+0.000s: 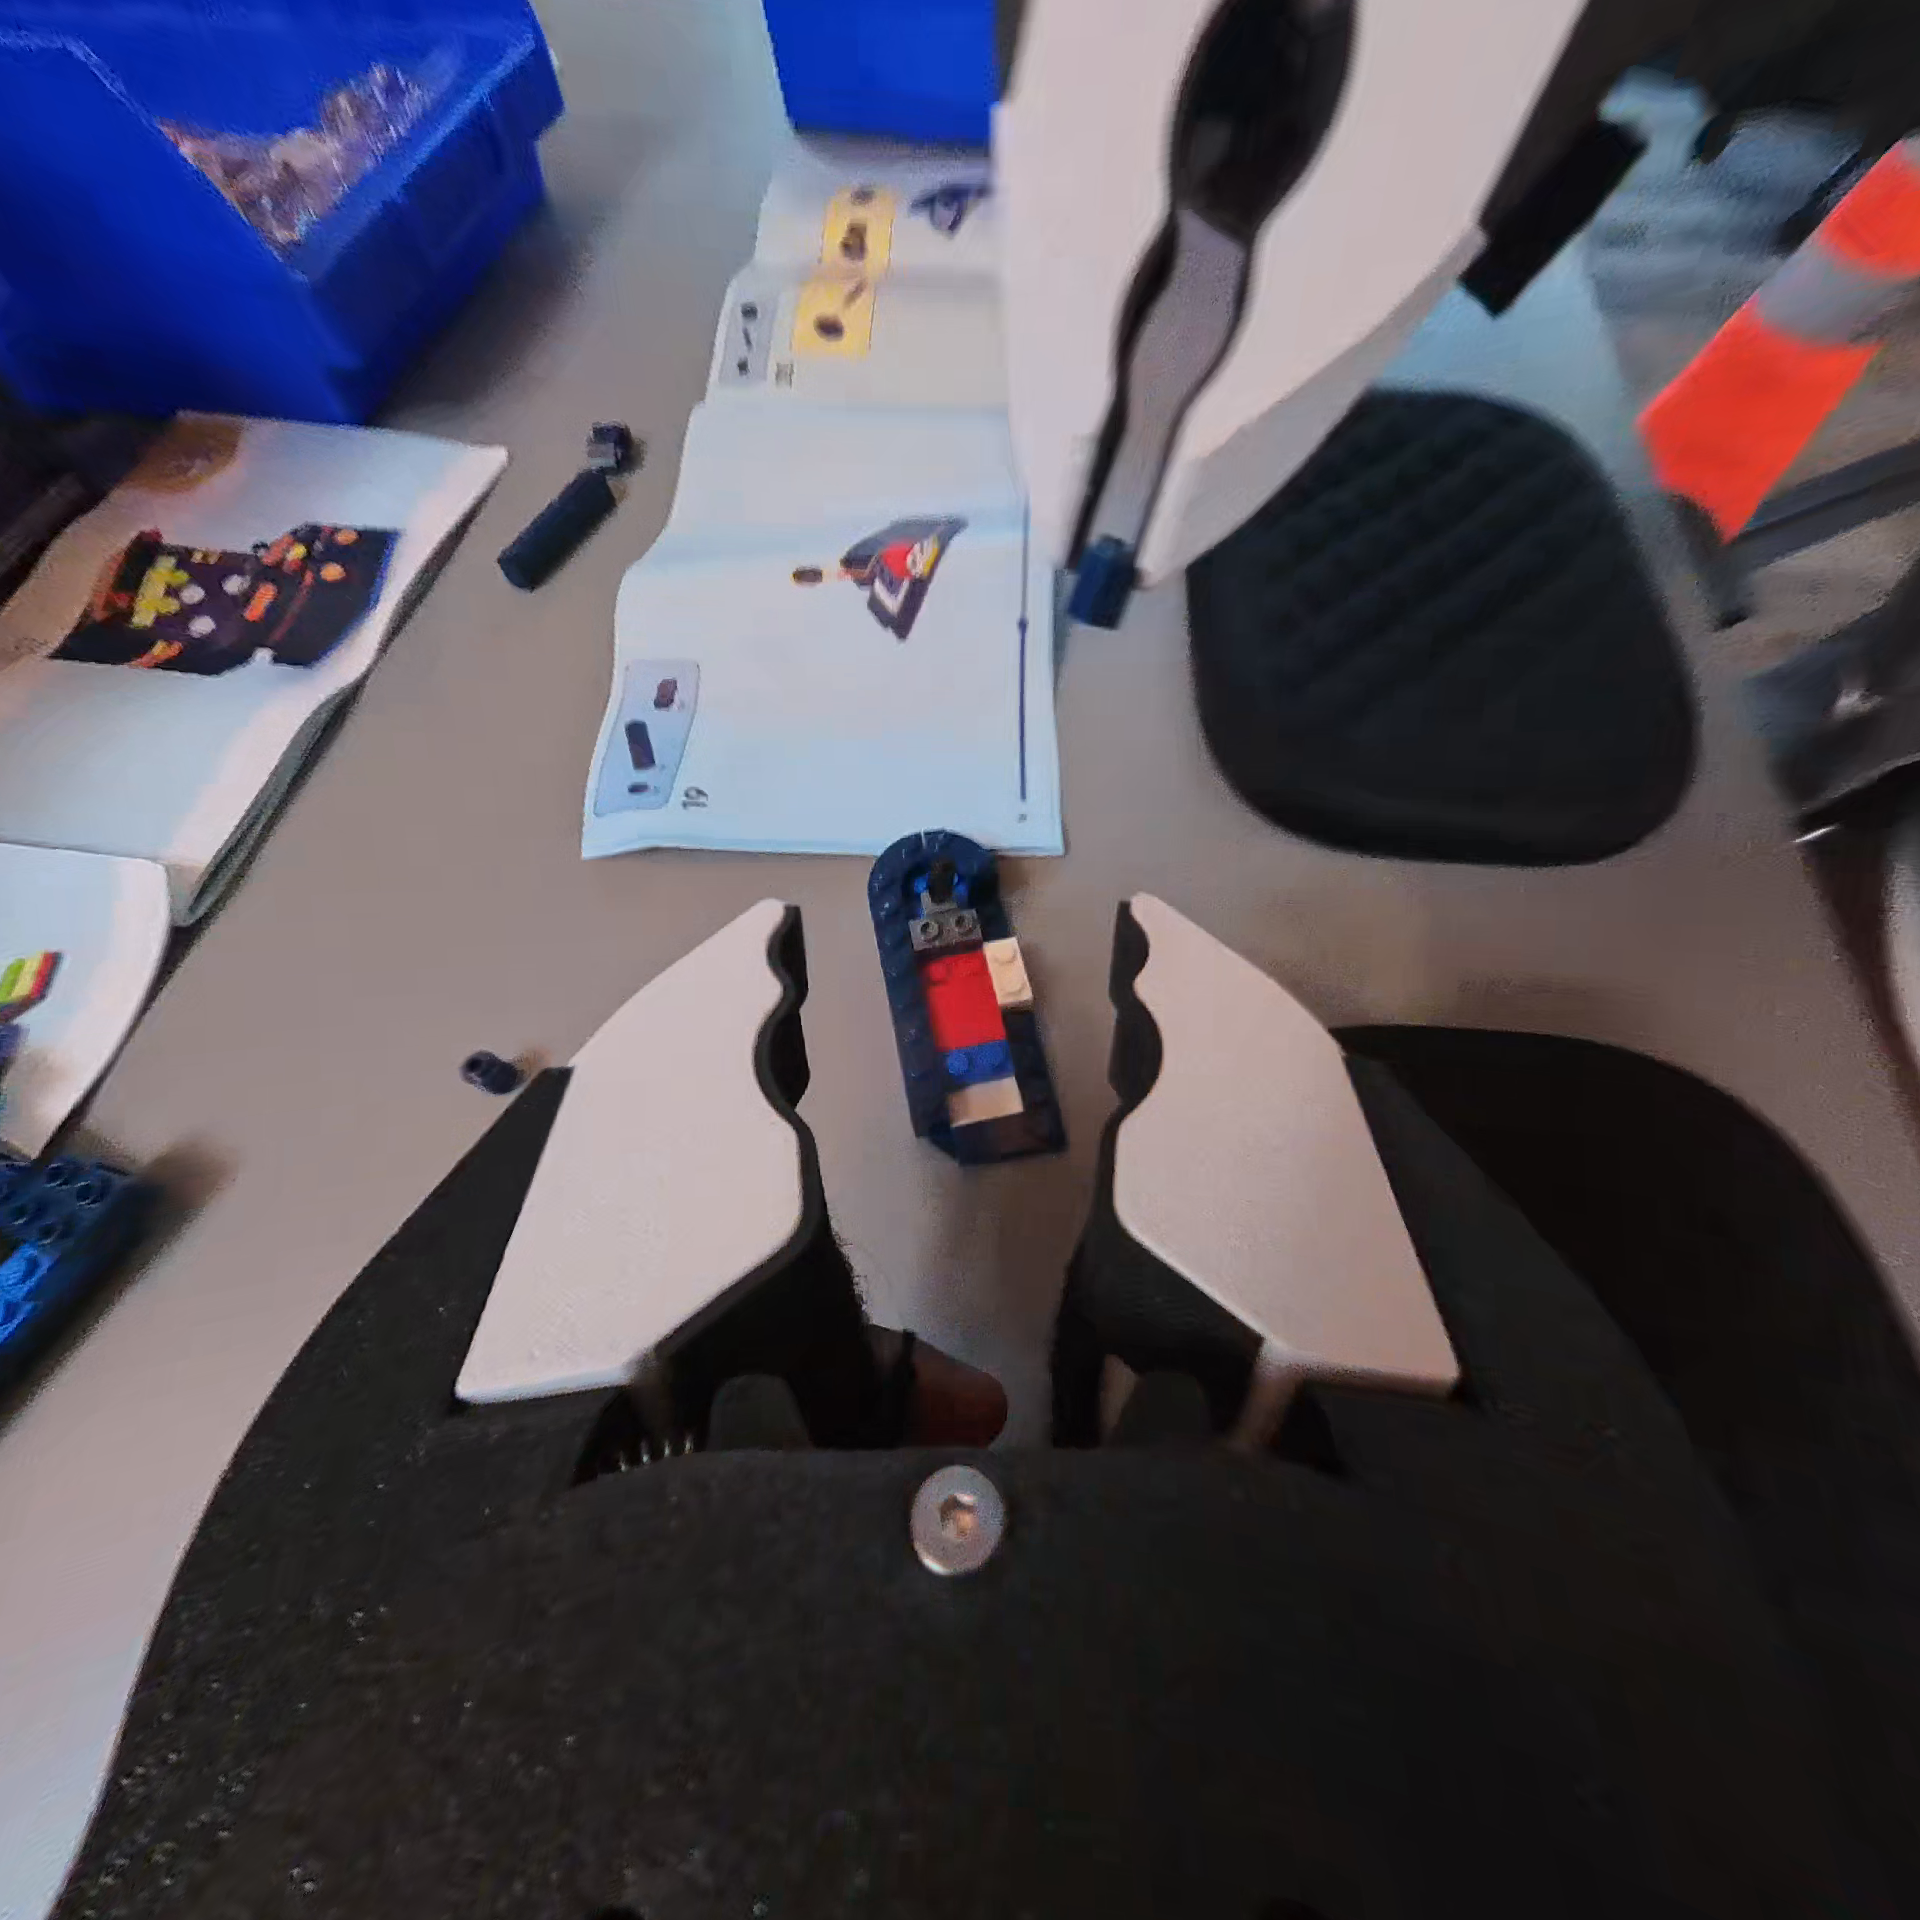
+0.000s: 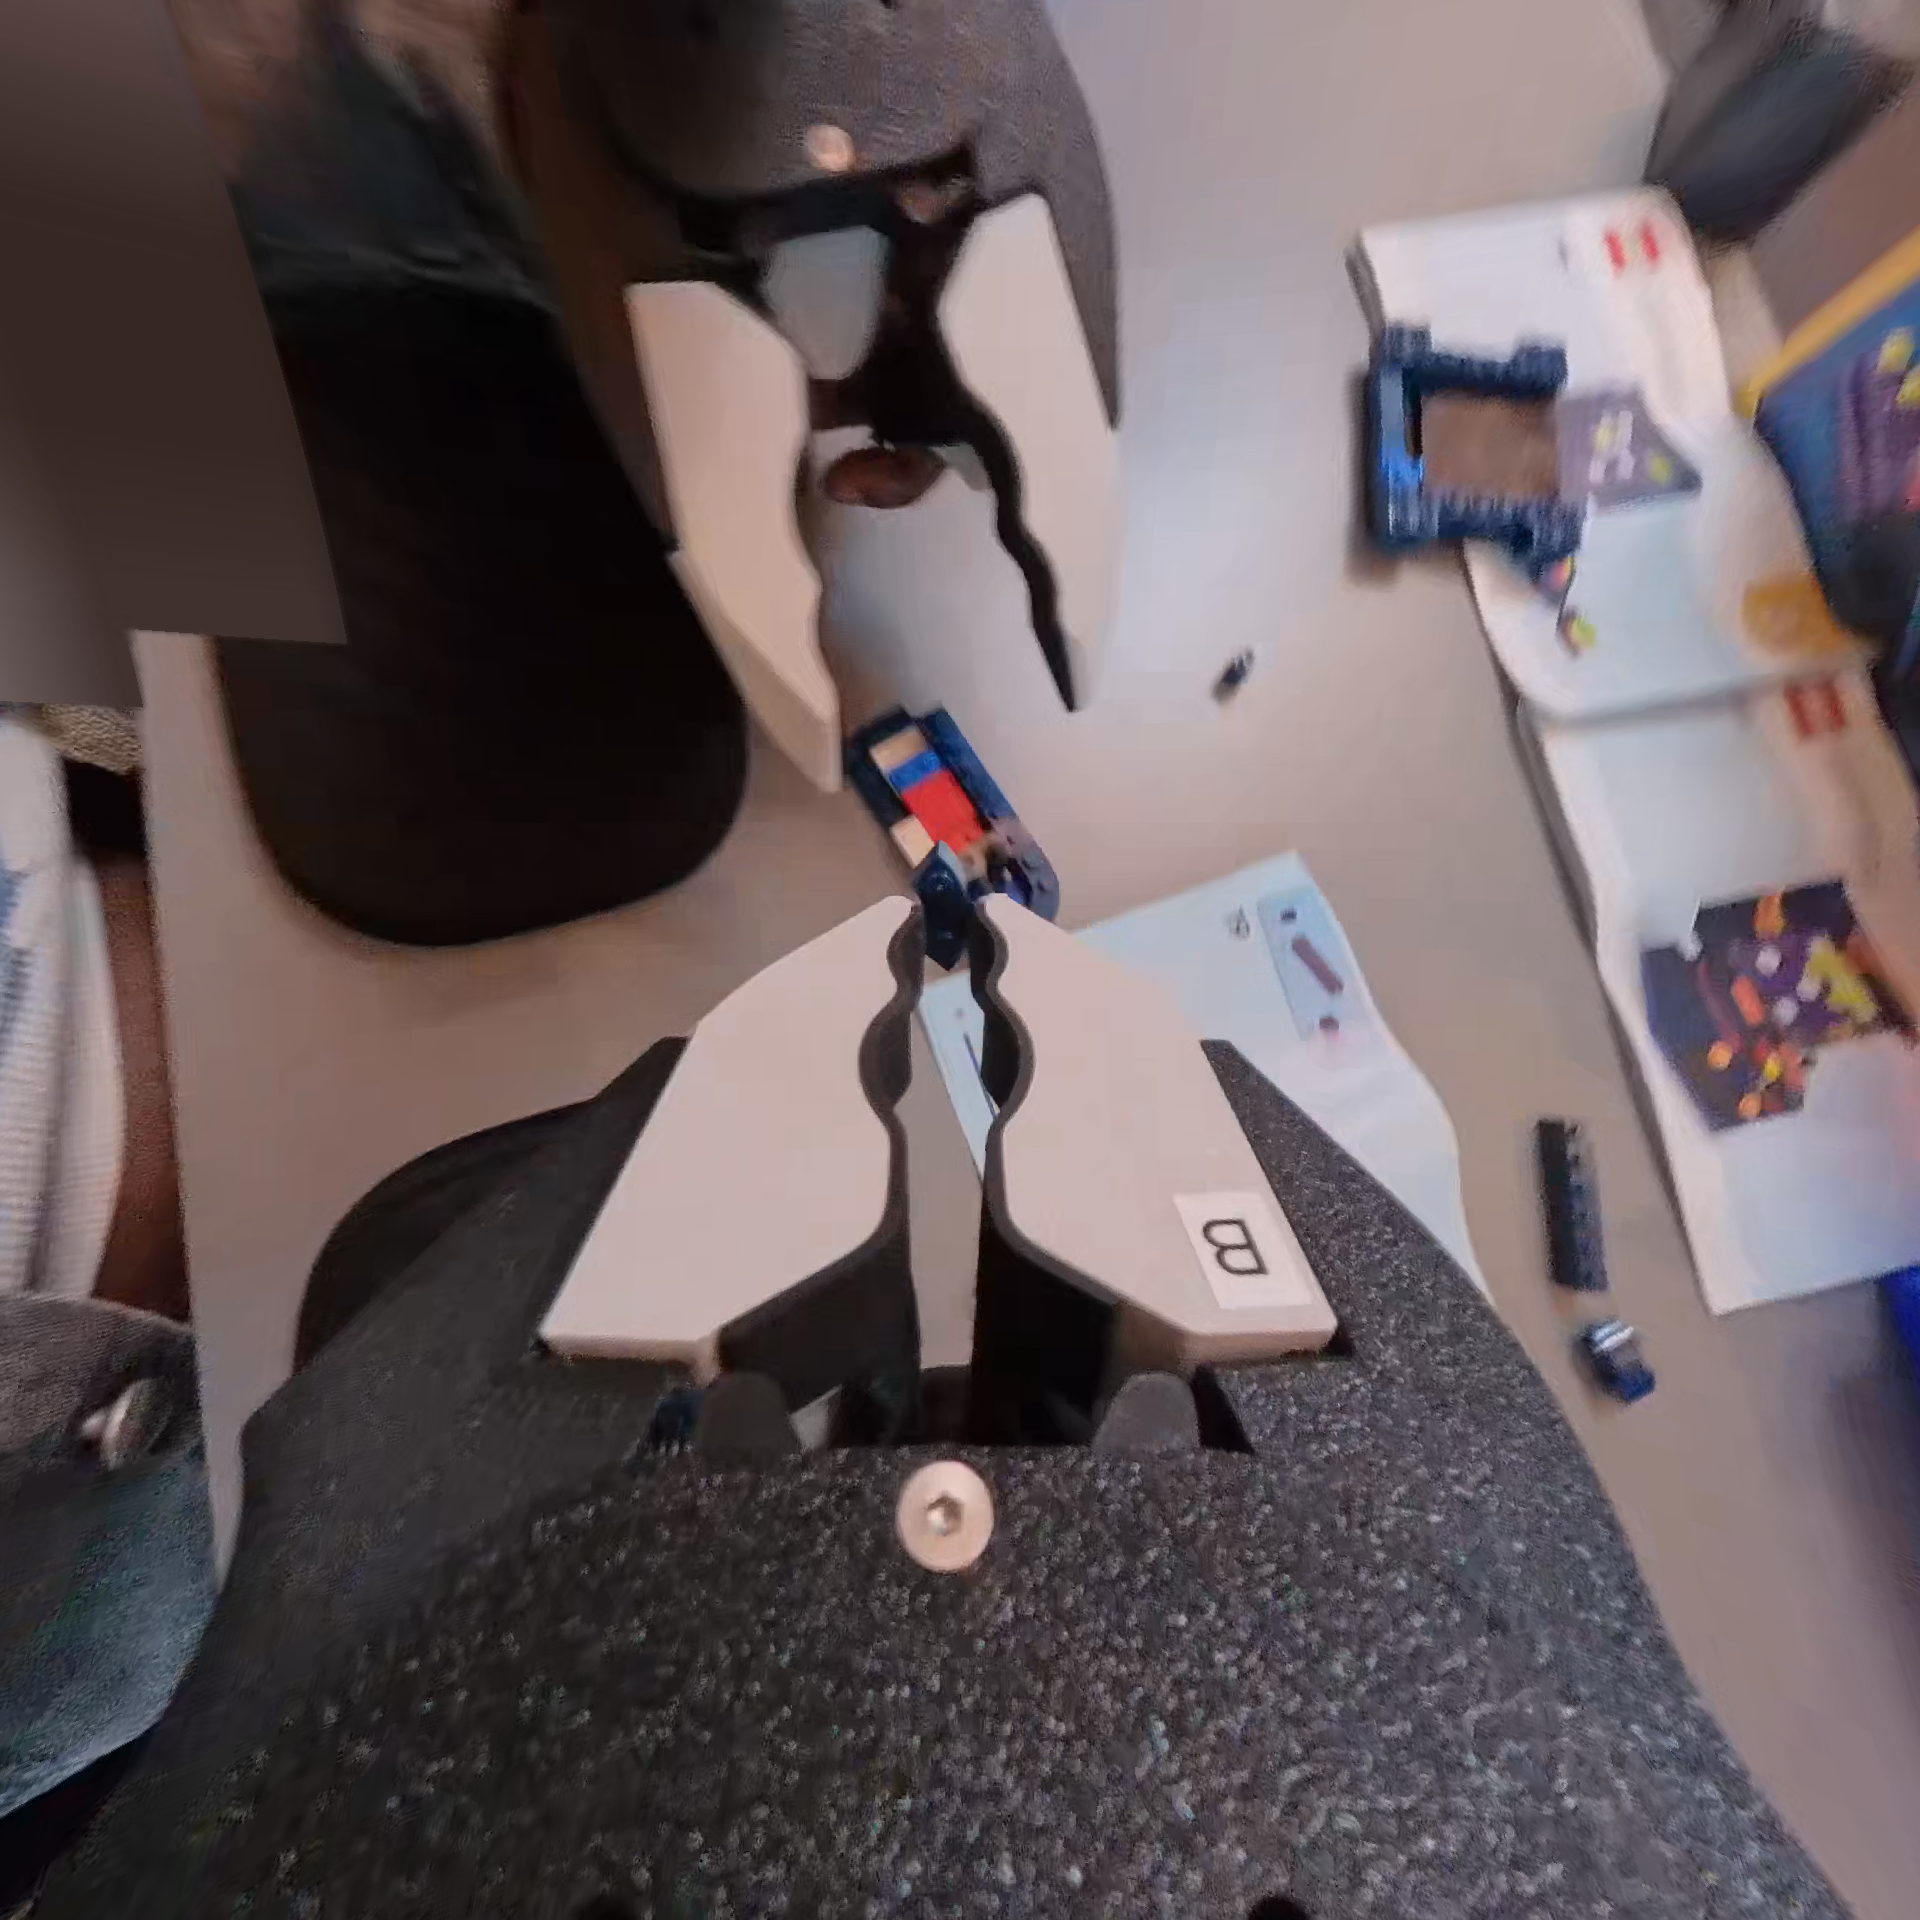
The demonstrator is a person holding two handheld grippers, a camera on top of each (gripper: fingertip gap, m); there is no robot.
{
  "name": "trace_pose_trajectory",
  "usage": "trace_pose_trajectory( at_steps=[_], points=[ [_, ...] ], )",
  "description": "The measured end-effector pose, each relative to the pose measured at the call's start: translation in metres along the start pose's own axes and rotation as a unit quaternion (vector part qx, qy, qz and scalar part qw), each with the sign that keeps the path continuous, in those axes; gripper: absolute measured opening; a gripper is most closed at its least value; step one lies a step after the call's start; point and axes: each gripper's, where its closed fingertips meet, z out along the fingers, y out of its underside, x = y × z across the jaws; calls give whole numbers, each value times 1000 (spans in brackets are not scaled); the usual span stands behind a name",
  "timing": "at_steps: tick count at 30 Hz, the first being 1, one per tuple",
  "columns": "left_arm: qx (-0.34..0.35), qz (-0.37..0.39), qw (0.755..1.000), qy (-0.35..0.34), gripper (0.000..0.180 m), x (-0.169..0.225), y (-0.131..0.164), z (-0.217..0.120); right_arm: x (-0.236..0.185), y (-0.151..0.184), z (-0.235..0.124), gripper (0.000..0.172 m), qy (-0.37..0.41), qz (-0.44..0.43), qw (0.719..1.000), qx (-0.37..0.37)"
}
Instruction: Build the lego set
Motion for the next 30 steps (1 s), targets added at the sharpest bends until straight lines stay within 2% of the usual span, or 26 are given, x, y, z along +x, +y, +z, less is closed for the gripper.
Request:
trace_pose_trajectory(
  at_steps=[5, 8, 12, 14, 18, 23, 27, 30],
  points=[
    [-94, 27, 995, -30, 60, -4, 38, 25, 20, 27, 30, 7, -6, 73, 996, -45],
    [-92, -17, 995, -23, 39, -2, 37, 22, 25, 38, 42, 7, -20, 95, 992, -77],
    [-95, -134, 986, -11, 43, 8, 40, 16, 26, 48, 49, 7, -32, 106, 987, -115],
    [-106, -140, 984, -28, 49, 7, 43, 9, 22, 53, 47, 7, -42, 111, 984, -131],
    [-80, -144, 986, -13, 50, 9, 39, 0, 1, 58, 47, 7, -86, 113, 978, -153],
    [-86, -119, 986, 79, 35, 35, 39, 3, 5, 49, 58, 7, -81, 102, 982, -137],
    [-46, -124, 989, 73, 27, 26, 26, -8, 7, 50, 56, 7, -98, 69, 982, -147],
    [-9, -145, 989, 11, 28, -3, 20, -13, 16, 40, 42, 8, -108, -13, 985, -135]
  ],
)
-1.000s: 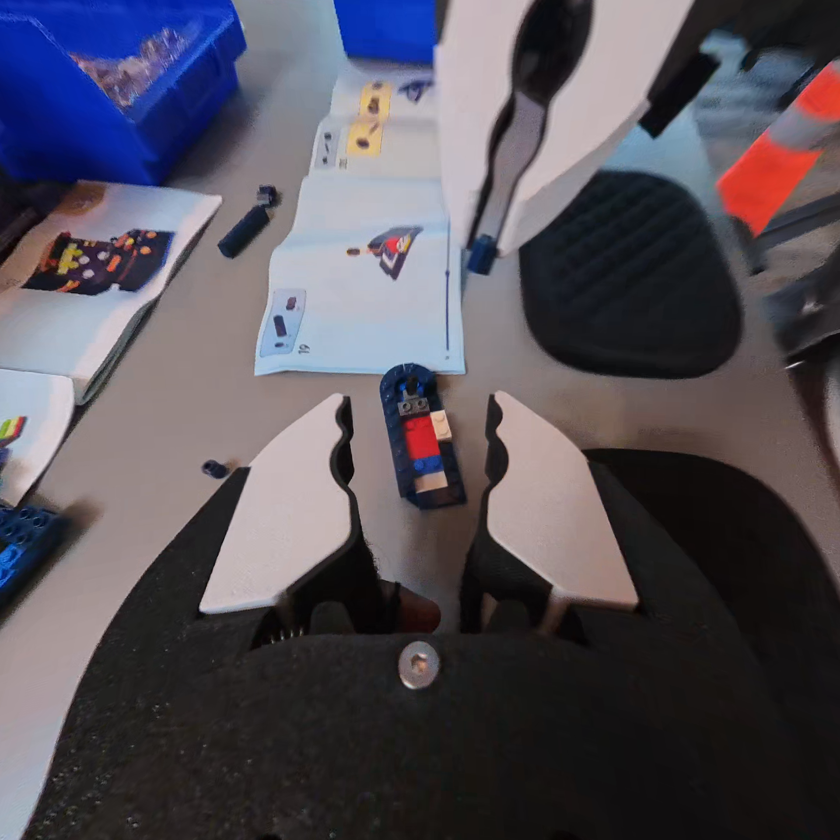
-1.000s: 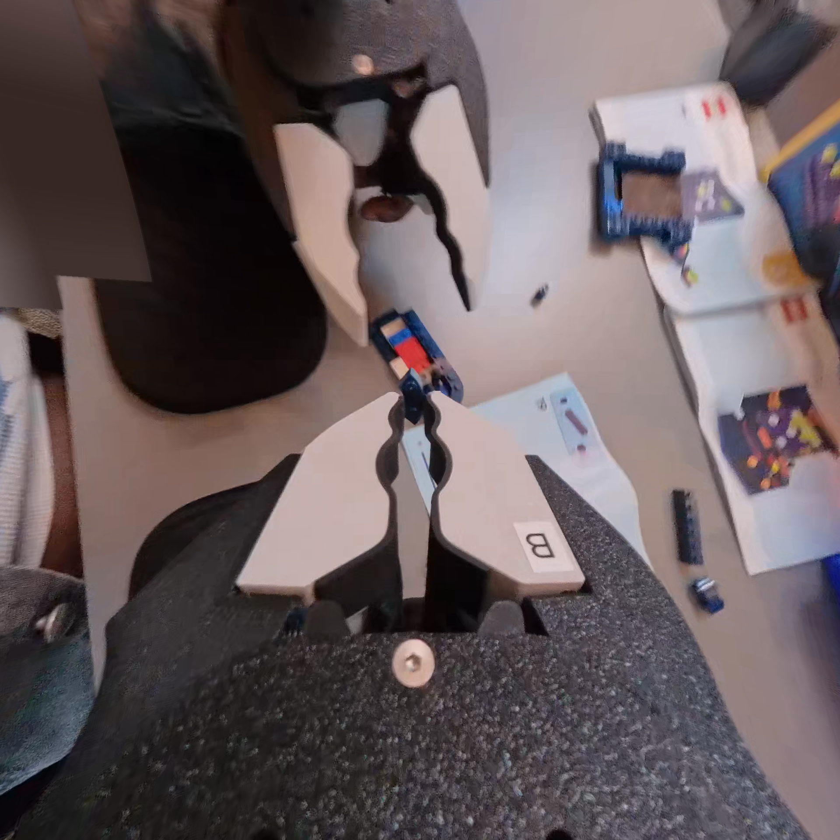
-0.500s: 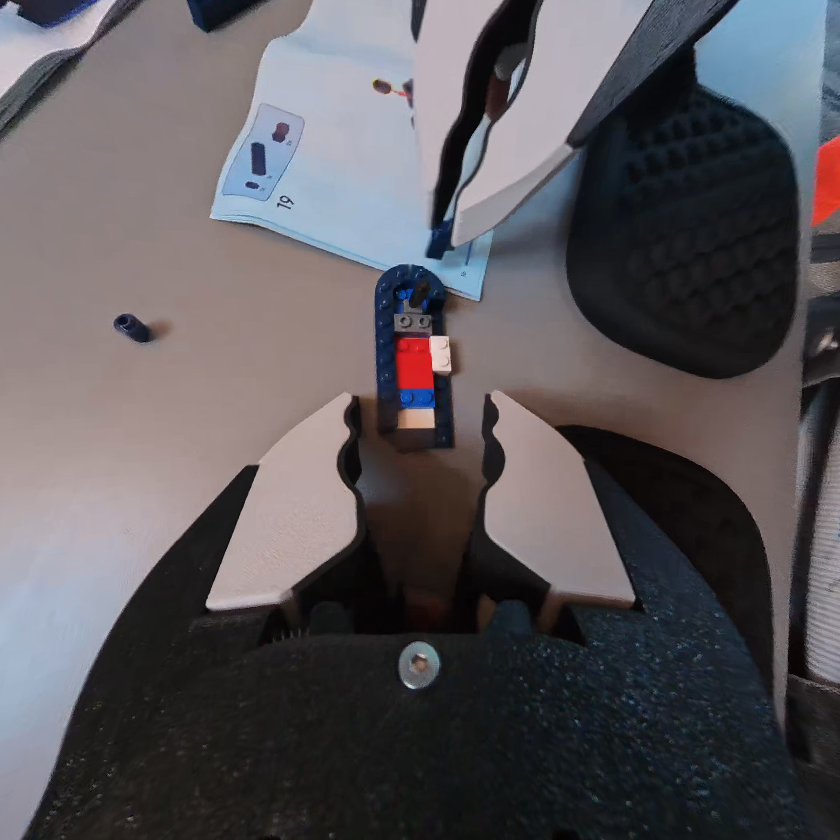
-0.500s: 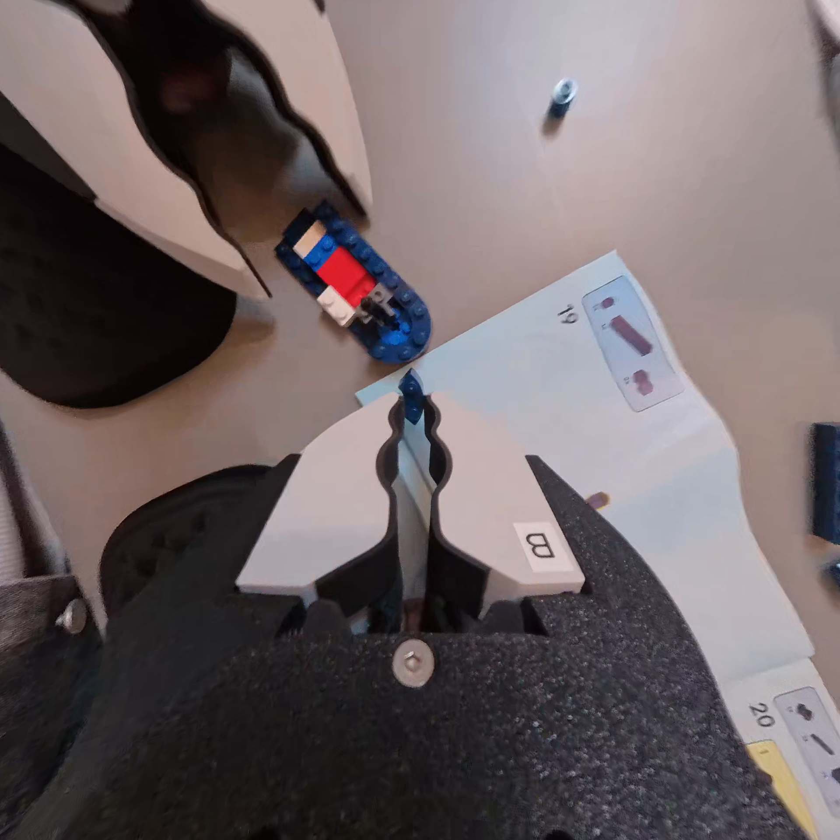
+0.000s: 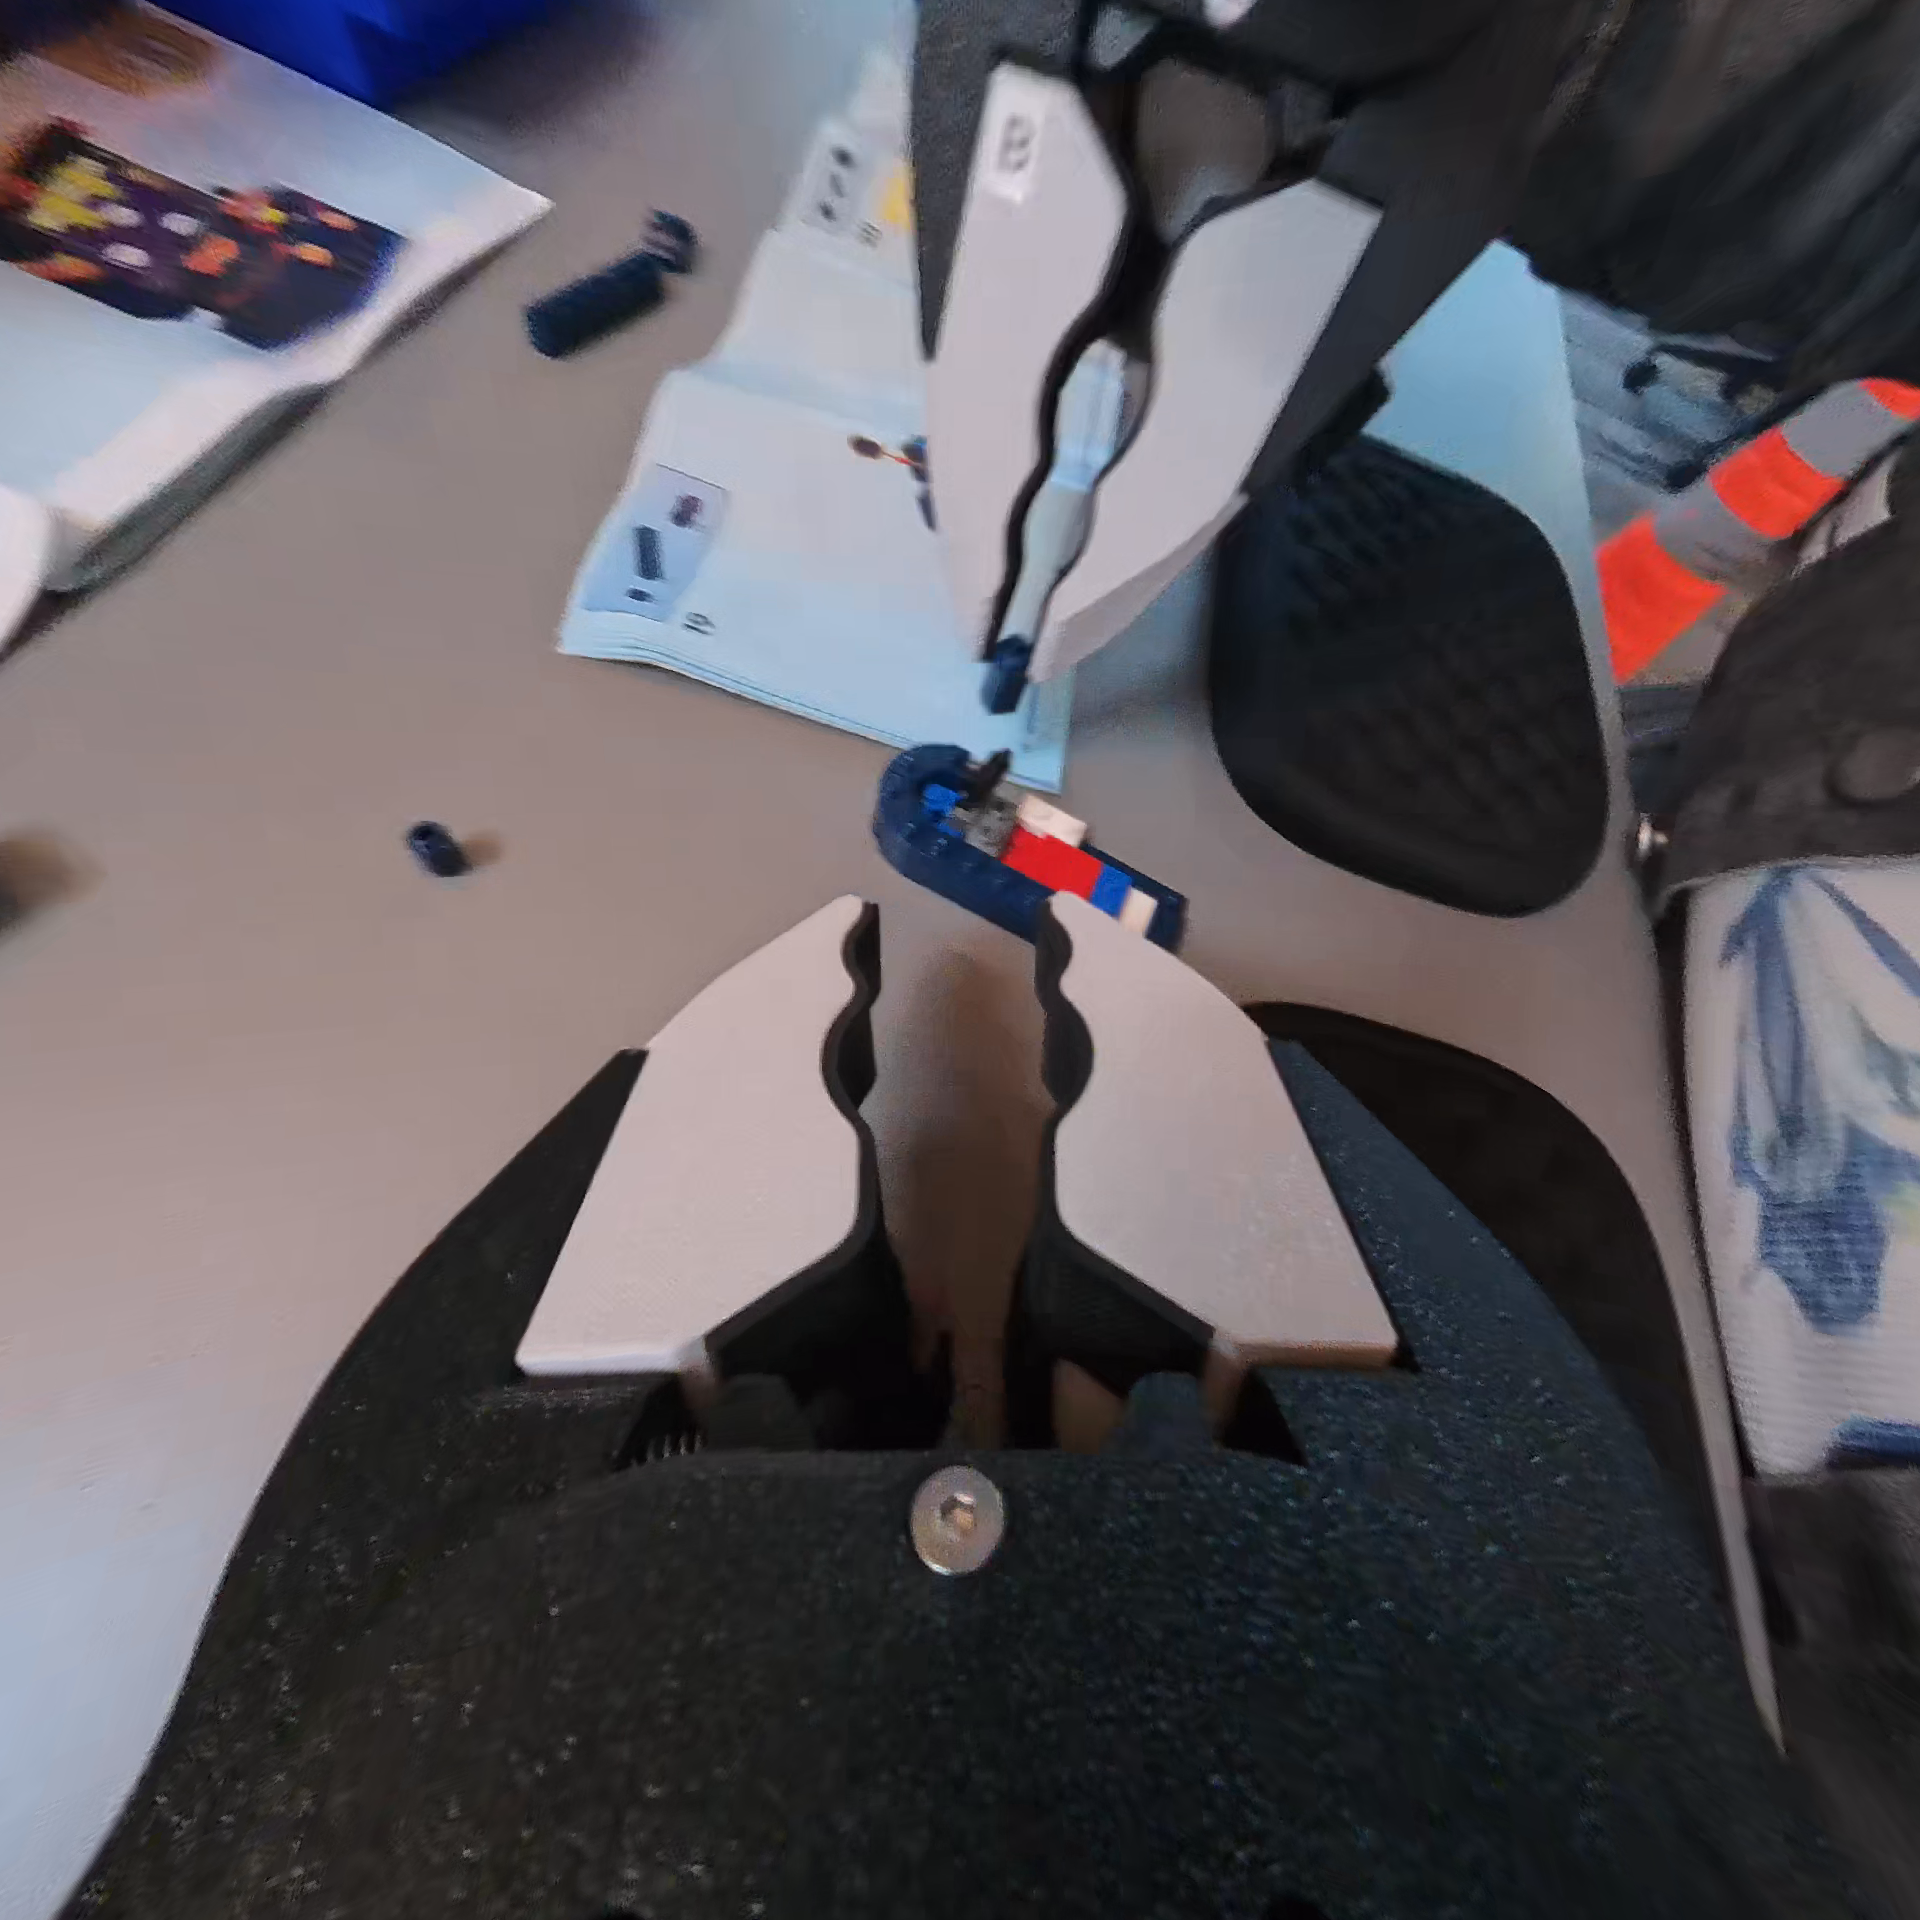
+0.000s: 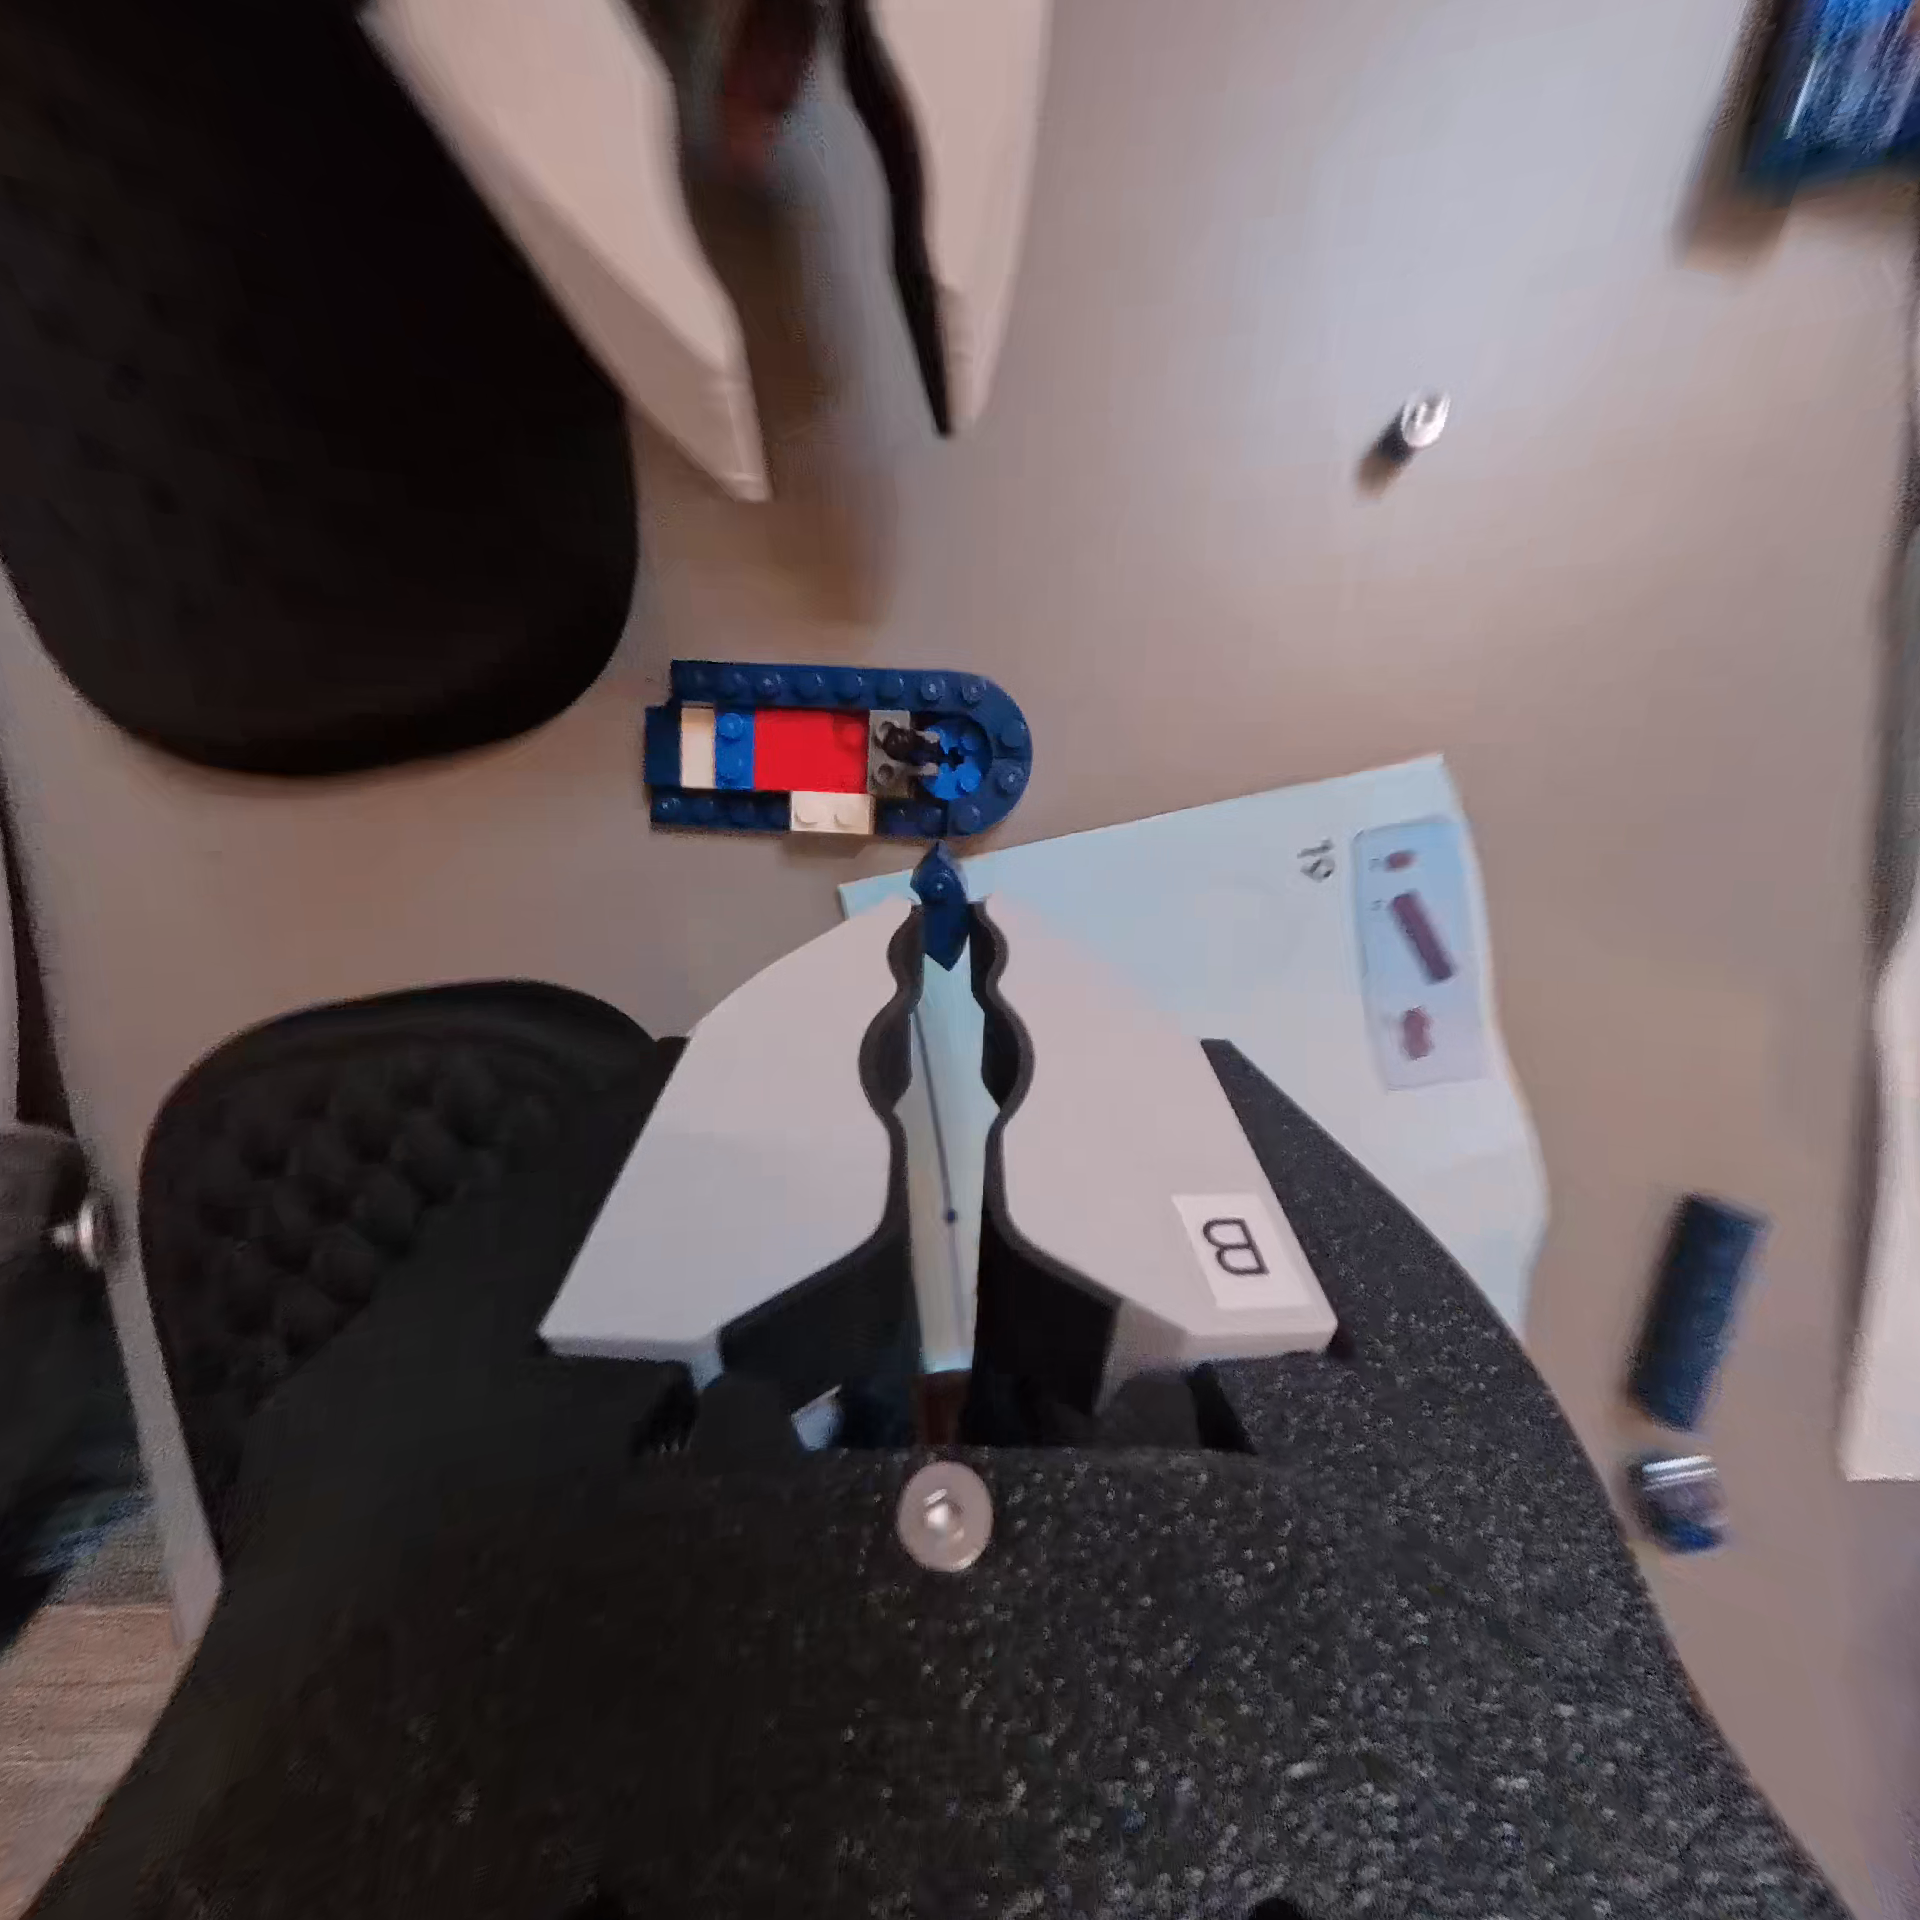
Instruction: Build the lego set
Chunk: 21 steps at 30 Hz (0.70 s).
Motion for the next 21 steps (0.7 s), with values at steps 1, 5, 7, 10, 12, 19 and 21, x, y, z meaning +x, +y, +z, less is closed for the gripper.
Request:
trace_pose_trajectory(
  at_steps=[1, 5, 7, 10, 12, 19, 21],
  points=[
    [5, -3, 1000, -9, 26, -4, -1, 1, 1, -7, -7, 8, -5, -32, 999, 15],
    [27, 117, 993, 7, 2, 13, -2, 13, 9, -27, -14, 8, -11, -116, 992, 38],
    [19, 261, 965, -30, 1, 15, -2, 14, 10, -29, -9, 8, -22, -134, 990, 32],
    [25, 443, 890, -107, 1, 12, -8, 18, 8, -28, 1, 8, -43, -134, 990, 25],
    [40, 461, 883, -86, 1, 19, -6, 24, 7, -27, 5, 8, -44, -146, 988, 21],
    [39, 454, 889, -52, 1, 19, 6, 36, 8, -31, 12, 8, -2, -205, 979, -10],
    [34, 469, 881, -54, 1, 20, 9, 38, 7, -31, 15, 8, -2, -211, 977, -28]
  ],
)
